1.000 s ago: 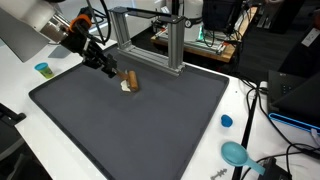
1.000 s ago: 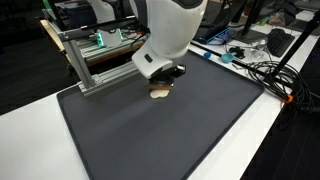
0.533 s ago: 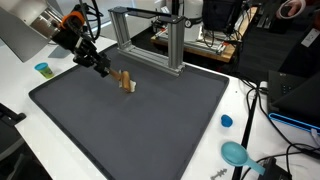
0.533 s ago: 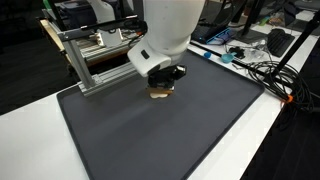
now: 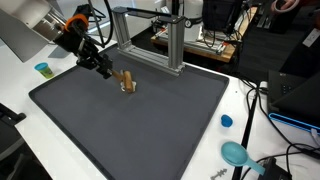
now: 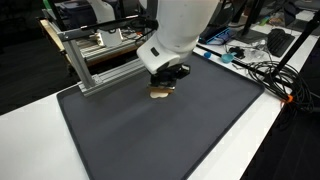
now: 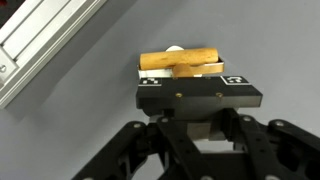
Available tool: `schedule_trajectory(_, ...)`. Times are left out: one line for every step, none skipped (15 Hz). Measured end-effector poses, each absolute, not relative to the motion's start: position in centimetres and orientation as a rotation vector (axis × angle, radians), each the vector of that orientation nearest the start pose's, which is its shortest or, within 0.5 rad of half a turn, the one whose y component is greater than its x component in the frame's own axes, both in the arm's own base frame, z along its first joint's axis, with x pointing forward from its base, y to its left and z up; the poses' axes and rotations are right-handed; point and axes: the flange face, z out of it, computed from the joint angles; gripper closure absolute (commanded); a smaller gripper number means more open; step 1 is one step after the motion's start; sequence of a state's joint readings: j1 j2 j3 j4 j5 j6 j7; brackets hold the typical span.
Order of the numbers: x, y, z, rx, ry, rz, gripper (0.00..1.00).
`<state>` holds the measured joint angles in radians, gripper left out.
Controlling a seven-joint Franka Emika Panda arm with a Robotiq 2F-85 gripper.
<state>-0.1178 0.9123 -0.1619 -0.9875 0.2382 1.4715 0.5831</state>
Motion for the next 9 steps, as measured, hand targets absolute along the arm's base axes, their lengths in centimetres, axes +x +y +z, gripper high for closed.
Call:
schedule_trajectory(71.5, -13.8, 28.6, -2.759, 1.268, 0.654, 0.79)
schedule_trajectory(71.6, -14.0, 28.8, -2.756, 1.279, 0.642, 0.79)
schedule_trajectory(71.7, -14.3, 28.9, -2.752, 1.292, 0.624, 0.79)
schedule_trajectory(71.8, -14.6, 29.1, -2.748, 1.306, 0.599, 0.79)
schedule_trajectory(72.0, -15.1, 29.4, -2.745, 1.322, 0.568, 0.79)
schedule_trajectory(72.2, -15.6, 29.6, -2.743, 1.340, 0.526, 0.79)
schedule_trajectory(72.5, -16.3, 29.6, -2.745, 1.362, 0.467, 0.79)
schedule_trajectory(72.7, -16.9, 29.8, -2.743, 1.375, 0.432, 0.79)
schedule_trajectory(72.9, -17.5, 30.1, -2.741, 1.392, 0.393, 0.79)
